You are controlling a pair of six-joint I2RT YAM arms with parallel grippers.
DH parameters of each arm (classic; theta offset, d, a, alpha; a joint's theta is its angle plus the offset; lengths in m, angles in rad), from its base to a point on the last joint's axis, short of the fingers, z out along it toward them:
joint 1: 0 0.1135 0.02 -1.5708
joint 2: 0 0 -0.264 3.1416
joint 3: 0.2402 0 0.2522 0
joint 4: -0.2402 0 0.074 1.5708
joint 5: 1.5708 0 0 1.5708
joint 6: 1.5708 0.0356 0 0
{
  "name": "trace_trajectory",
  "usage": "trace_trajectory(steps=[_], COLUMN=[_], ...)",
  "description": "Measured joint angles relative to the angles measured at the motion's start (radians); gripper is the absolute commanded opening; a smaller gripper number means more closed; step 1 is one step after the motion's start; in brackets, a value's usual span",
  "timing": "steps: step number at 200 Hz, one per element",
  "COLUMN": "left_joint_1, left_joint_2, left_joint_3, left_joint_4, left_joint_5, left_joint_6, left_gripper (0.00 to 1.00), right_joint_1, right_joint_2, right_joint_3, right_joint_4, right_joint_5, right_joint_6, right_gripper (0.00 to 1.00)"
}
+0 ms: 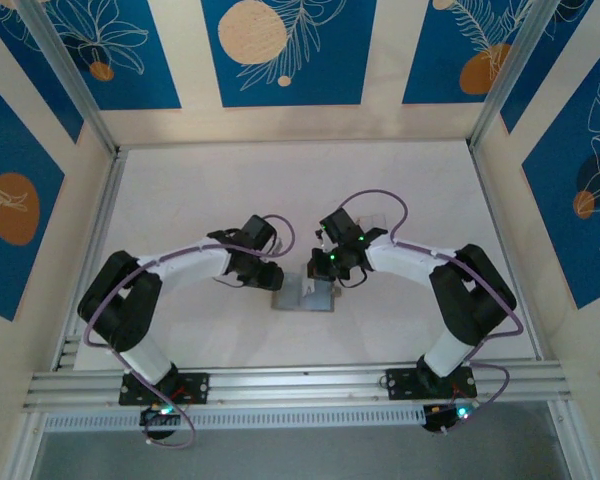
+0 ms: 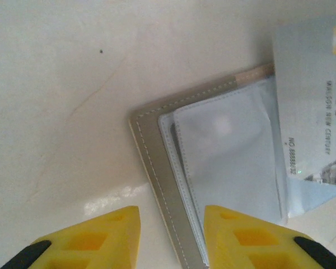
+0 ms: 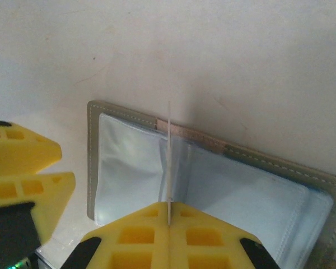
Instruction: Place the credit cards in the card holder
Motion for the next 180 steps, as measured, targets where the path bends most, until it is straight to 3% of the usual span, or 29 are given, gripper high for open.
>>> trace_trajectory(steps=[49,94,180], left_joint_1=[-0.039,-0.044,-0.056], left_joint_2=[0.079,0.085,0.085], left_joint_3=[0.03,0.042,0.038], left_joint_4=[-0.024,-0.039,-0.034], left_joint_5=[-0.057,-0.07,-0.091], left_joint_6=[0.025,0.025,0.014], left_gripper=[0.38,0.27,0.26], right_joint_1=[0.005,0.003,-0.007], right_joint_2=[0.034,0.035,-0.036], right_joint_3=[-0.011,-0.023,-0.108], right_joint_4=[0.072,0.095,0.184], right_joint_5=[-0.014,-0.019,-0.019], right_joint_6=[0.031,0.047,0.064], right_gripper=[0.0,0.0,0.0])
